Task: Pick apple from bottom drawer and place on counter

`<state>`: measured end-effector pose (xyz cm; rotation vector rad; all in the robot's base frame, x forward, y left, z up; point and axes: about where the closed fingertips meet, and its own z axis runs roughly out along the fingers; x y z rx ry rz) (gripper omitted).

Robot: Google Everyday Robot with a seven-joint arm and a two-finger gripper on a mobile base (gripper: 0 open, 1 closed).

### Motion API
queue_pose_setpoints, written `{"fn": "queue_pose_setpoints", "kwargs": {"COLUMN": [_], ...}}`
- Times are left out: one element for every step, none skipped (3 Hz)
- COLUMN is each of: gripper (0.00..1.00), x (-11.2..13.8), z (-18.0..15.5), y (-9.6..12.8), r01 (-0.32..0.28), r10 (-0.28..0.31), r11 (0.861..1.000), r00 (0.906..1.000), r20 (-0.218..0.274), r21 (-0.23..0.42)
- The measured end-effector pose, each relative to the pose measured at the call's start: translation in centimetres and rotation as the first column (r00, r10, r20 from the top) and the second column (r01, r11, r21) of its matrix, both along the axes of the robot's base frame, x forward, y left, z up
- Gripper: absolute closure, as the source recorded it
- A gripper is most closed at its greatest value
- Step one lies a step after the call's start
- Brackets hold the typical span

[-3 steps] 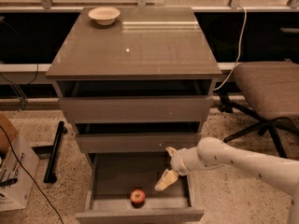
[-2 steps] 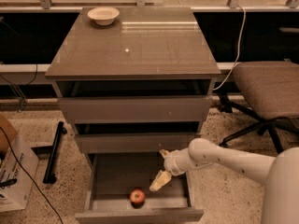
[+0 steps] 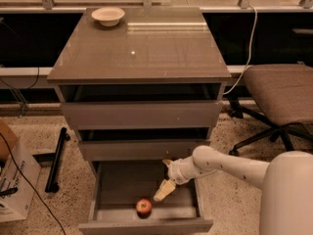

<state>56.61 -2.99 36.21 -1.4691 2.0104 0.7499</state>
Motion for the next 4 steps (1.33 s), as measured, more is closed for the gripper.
{"fn": "queue_pose_setpoints", "kwargs": {"gripper": [0.0,0.0,0.0,0.0], "x": [0.2,0.5,0.5,0.4], "z": [-1.5,-4.4,-7.9,-11.1], "y": [0.9,2.9,4.0,4.5], "r01": [0.001,-0.022,-0.038,-0.035], "r10": [-0.001,0.022,0.038,0.035], "r11": [1.0,1.0,0.999,0.999], "r00": [1.0,0.9997,0.9981,0.9955], "r20": [-0.001,-0.014,-0.05,-0.088], "r21": [-0.015,-0.015,-0.011,-0.002]}}
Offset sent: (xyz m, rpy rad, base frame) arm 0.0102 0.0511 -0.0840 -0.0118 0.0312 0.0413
